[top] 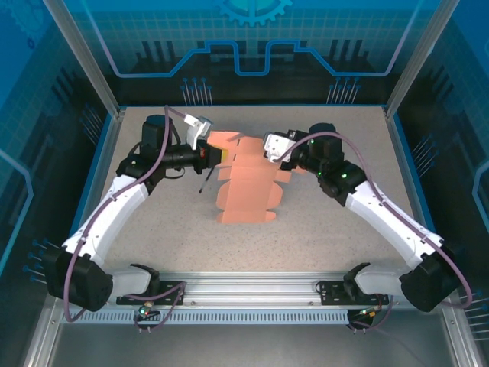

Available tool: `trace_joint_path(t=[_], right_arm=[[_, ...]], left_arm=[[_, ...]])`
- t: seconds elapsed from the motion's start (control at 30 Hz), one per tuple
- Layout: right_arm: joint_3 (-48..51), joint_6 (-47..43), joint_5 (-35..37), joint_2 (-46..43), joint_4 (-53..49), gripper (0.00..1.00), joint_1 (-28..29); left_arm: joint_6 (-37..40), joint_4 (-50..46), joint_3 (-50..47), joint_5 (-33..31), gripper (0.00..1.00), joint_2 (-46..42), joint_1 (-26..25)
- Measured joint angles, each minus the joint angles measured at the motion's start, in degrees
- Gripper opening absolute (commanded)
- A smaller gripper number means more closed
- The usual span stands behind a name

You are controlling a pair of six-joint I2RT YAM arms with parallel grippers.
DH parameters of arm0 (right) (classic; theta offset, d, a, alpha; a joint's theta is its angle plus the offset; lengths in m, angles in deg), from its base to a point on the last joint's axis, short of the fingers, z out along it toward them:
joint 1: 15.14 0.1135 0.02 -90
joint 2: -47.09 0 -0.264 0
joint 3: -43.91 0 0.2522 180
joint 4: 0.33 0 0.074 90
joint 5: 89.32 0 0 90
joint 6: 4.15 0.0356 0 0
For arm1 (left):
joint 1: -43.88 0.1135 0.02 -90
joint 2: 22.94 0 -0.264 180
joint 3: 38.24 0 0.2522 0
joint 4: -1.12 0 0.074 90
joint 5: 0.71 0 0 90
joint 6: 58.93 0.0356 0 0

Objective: Fold the paper box

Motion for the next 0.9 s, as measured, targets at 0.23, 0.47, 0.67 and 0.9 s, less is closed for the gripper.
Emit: trace_joint_path(t=[0.23,0.47,0.67,0.9], right_arm=[[5.9,-4.31,12.66,1.09,12.52,0.08,4.24],[5.14,-3.85,13.4,1.33,11.43,0.08,4.37],[-3.96,2.95,5.35,1.4,-4.02,0.08,1.22],[-14.88,9.84,-4.59,4.52,-21.44,0.08,-2.49]], left_arm=[[-4.48,2.21,0.0,0.0,0.0,2.05,0.59],[-5.44,2.97,0.0,0.02,0.0,2.45,0.94],[-4.35,4.09,-0.02,0.5,0.0,2.56,1.07],[-1.55,4.42,-0.02,1.36,0.02,3.39,1.07]])
